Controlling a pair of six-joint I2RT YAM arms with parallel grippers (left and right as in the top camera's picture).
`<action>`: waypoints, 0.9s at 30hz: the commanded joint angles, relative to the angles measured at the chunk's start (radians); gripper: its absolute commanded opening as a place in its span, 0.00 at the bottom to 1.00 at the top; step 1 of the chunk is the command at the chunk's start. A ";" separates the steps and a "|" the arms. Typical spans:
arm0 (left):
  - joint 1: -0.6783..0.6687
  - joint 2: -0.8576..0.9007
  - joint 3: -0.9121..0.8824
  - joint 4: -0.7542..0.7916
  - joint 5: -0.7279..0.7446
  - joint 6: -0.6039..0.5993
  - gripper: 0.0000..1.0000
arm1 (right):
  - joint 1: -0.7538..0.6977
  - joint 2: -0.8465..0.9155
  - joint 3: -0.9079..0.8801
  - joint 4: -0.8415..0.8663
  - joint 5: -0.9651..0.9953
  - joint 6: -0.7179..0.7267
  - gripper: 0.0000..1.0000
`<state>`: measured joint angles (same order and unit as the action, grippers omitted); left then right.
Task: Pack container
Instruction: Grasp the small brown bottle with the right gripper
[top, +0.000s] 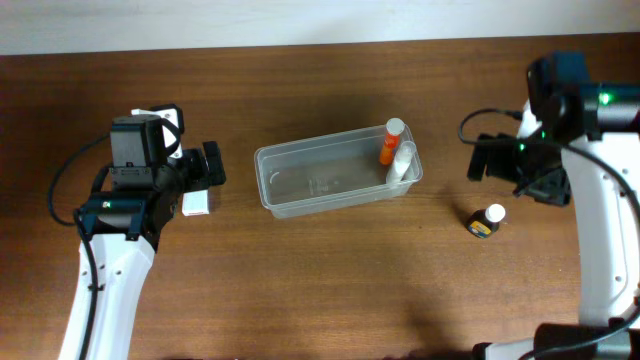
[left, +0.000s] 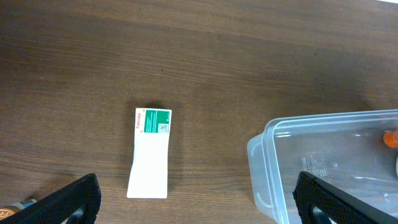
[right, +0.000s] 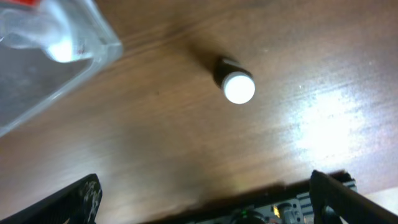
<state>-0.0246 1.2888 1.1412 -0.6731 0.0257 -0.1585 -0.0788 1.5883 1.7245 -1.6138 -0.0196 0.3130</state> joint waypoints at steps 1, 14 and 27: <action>0.006 0.005 0.018 -0.001 -0.008 -0.005 1.00 | -0.048 -0.005 -0.127 0.058 0.035 -0.025 0.99; 0.006 0.005 0.018 -0.001 -0.008 -0.005 1.00 | -0.158 0.112 -0.420 0.350 -0.024 -0.169 0.99; 0.006 0.005 0.018 -0.001 -0.008 -0.005 1.00 | -0.158 0.190 -0.421 0.373 -0.025 -0.175 0.65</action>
<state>-0.0246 1.2888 1.1412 -0.6735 0.0257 -0.1585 -0.2325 1.7756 1.3087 -1.2430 -0.0399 0.1444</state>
